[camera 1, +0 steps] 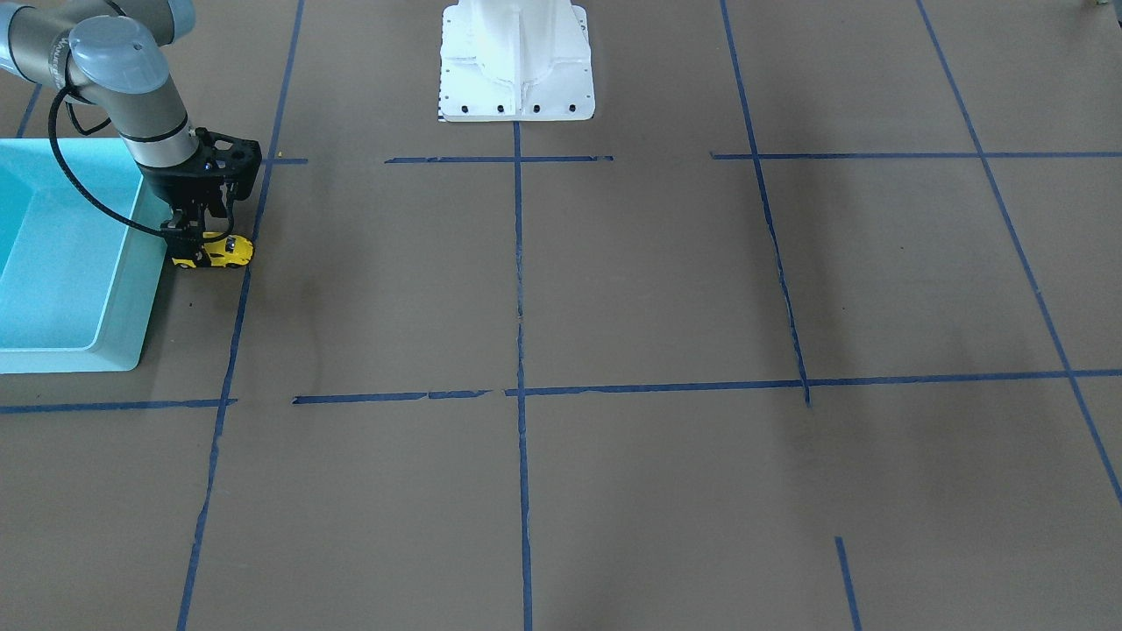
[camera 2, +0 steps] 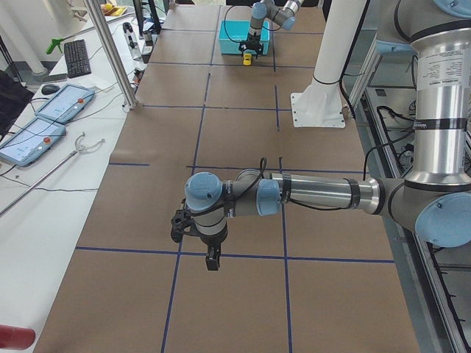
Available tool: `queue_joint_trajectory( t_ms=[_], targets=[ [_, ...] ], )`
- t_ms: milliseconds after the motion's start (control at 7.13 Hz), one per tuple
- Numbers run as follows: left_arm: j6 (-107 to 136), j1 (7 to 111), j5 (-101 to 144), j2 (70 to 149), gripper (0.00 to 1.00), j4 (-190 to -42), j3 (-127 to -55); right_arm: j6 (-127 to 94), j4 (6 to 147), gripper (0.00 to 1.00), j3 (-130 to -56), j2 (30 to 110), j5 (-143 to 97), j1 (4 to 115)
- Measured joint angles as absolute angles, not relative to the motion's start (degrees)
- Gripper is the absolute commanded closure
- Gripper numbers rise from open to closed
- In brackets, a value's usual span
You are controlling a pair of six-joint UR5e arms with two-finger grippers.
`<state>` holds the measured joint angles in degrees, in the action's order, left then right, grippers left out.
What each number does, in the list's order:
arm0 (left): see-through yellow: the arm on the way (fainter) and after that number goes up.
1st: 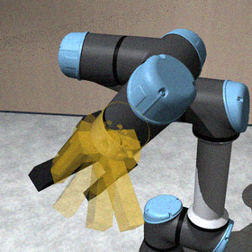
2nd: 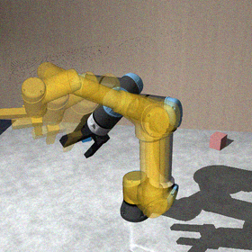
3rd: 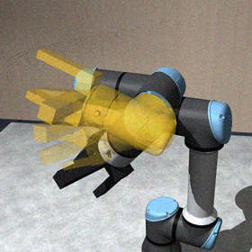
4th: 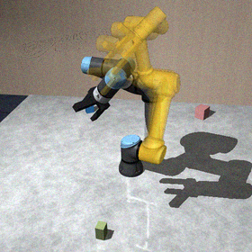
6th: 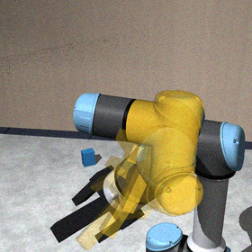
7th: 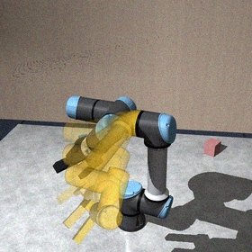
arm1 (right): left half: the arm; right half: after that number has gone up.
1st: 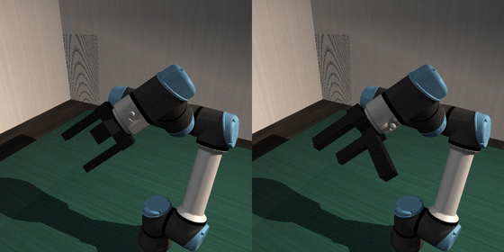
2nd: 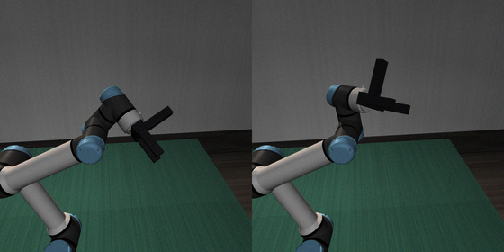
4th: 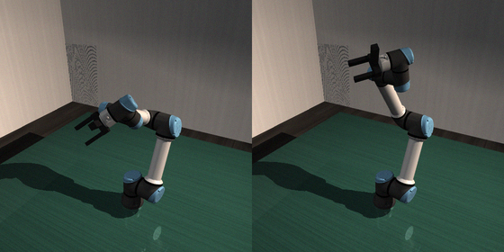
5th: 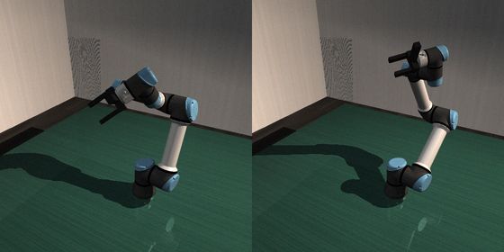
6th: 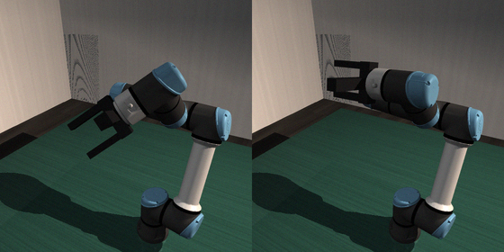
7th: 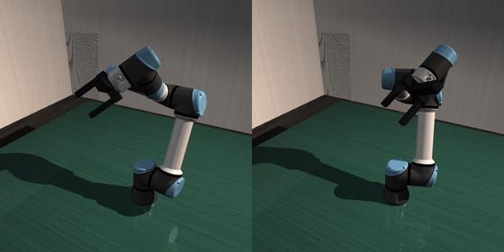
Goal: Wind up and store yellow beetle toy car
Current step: 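Lift the held car and carry it over the light blue bin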
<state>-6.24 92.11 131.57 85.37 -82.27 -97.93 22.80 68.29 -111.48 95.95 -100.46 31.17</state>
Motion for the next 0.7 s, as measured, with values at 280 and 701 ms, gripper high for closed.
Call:
queue_joint_trajectory(
  t_ms=[280, 701],
  targets=[
    [-6.26, 92.11, 131.57, 85.35, 0.0, -82.29, -97.8, 24.48, 68.29, 0.67, -110.01, 94.58, -100.48, 31.9],
    [-6.32, 92.11, 131.57, 85.34, 0.0, -82.35, -97.75, 25.01, 69.75, 0.9, -110.0, 93.59, -101.95, 33.79]
  ],
)
